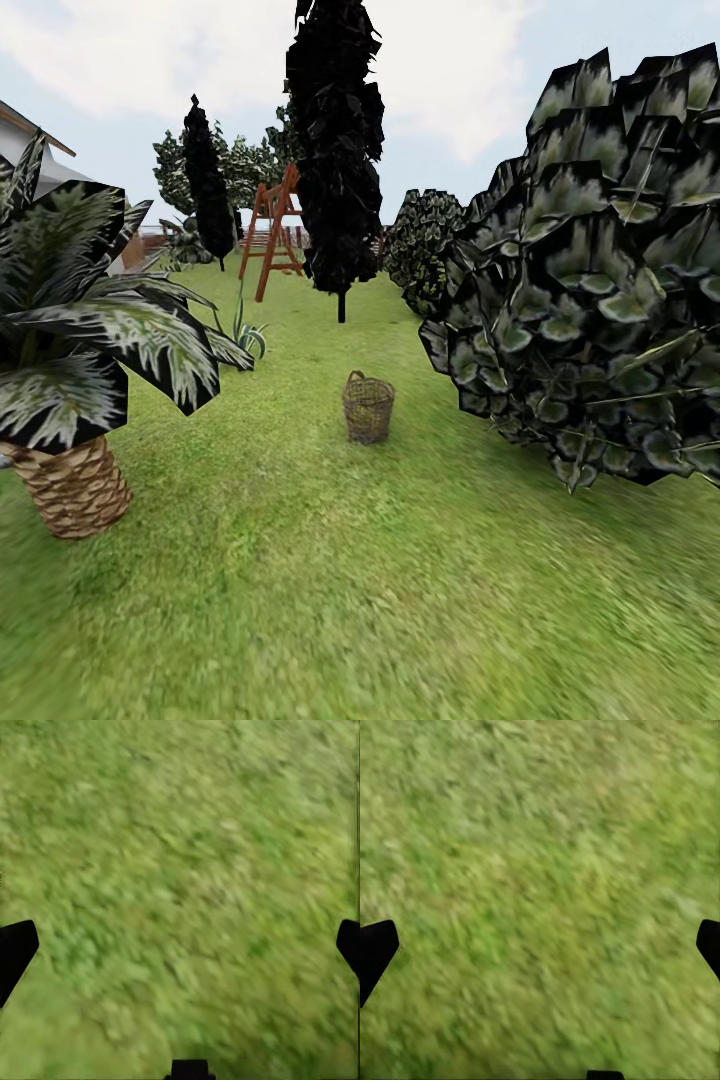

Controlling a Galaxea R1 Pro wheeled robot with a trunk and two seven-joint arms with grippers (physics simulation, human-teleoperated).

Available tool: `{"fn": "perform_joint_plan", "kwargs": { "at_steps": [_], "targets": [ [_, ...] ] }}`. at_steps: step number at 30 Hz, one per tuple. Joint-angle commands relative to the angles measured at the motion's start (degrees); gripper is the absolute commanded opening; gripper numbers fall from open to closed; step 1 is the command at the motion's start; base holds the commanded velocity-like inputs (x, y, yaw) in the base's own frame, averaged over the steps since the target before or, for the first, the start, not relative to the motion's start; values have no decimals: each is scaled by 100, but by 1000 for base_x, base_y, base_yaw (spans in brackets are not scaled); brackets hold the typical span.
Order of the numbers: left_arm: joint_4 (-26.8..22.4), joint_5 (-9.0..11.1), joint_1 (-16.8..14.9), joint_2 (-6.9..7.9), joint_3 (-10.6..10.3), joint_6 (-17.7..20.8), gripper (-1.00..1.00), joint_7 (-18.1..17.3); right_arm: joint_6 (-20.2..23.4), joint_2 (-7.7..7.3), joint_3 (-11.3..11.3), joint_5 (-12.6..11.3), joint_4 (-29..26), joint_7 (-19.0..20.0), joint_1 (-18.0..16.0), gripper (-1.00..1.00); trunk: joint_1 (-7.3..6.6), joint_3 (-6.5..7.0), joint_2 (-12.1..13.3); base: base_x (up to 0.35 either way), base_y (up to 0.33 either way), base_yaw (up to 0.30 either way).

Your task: Take the three Easter eggs out of the wicker basket on the lawn in the garden, then place them on the lawn next to a single tree (choose any tree) so that all three eggs are next to the same tree and none are left in the basket.

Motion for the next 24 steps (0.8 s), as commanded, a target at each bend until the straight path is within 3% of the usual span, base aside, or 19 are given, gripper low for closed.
{"fn": "perform_joint_plan", "kwargs": {
  "at_steps": [1, 3, 4, 7, 12, 24],
  "targets": [
    [-666, 15, 47, -9, -3, 436, 100, 4, 87, 16, 12, -4, -97, -6, 1, 100, 0, -4, -2, 0, 0, 0],
    [-1294, 23, 86, -16, 0, 857, 100, 4, 132, 30, 16, -5, -151, -6, -1, 100, 0, -4, -2, 0, 0, 0],
    [-1840, 27, 113, -21, 2, 1241, 100, 4, 161, 51, 21, -6, -187, -6, -5, 100, 0, -4, -2, 0, 0, 0],
    [-2520, 36, 138, -20, 8, 1858, 100, 2, 223, 88, 23, -7, -221, -7, -15, 100, 0, -4, -2, 0, 0, 0],
    [-2852, 45, 143, -24, 27, 2248, 100, 10, 369, 101, 24, -3, -231, -1, -21, 100, 0, -4, -2, 0, 0, 0],
    [-2912, 97, 137, -29, 42, 2347, 100, 37, 349, 101, 39, 2, -226, 5, -23, 100, -44, 32, 78, 0, 0, 0]
  ]
}}
